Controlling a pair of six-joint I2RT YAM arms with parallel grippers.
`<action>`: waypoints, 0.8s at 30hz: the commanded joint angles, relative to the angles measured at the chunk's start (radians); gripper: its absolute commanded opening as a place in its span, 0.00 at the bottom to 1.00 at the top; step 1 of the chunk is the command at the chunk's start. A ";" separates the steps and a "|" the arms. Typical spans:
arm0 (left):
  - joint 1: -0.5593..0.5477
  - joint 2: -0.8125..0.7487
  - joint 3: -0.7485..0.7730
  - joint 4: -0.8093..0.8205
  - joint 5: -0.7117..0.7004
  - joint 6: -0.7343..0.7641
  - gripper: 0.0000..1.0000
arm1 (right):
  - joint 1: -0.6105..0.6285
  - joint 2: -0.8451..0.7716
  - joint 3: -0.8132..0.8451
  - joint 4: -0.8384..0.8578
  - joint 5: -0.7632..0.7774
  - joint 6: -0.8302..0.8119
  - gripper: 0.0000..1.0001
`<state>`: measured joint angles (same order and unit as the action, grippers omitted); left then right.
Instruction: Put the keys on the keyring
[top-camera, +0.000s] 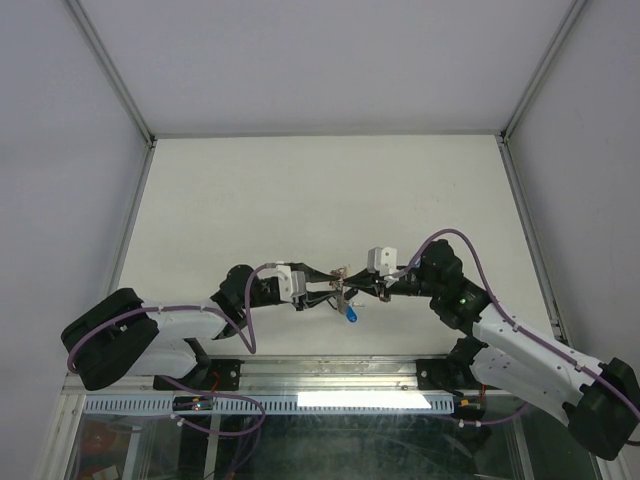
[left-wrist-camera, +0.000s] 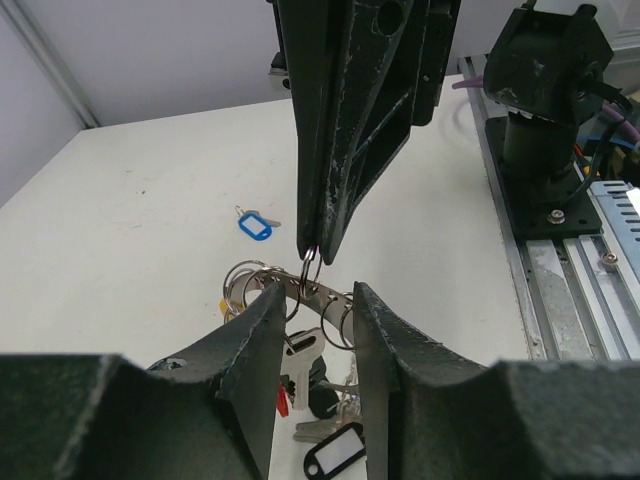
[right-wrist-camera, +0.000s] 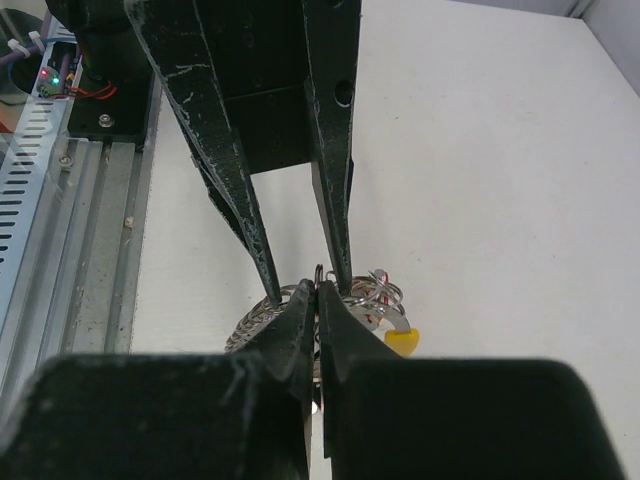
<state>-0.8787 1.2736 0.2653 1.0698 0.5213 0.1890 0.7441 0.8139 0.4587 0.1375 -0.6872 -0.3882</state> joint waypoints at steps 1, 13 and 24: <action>-0.016 -0.001 0.030 0.015 0.046 0.027 0.30 | 0.006 -0.032 0.000 0.043 -0.054 -0.046 0.00; -0.019 -0.004 0.062 -0.038 0.075 0.029 0.11 | 0.005 -0.003 0.022 0.003 -0.063 -0.054 0.00; -0.019 -0.015 0.028 0.003 0.016 0.010 0.00 | 0.005 0.006 0.103 -0.130 -0.041 -0.034 0.21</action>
<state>-0.8898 1.2743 0.2913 0.9890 0.5564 0.2020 0.7441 0.8280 0.4656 0.0635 -0.7227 -0.4221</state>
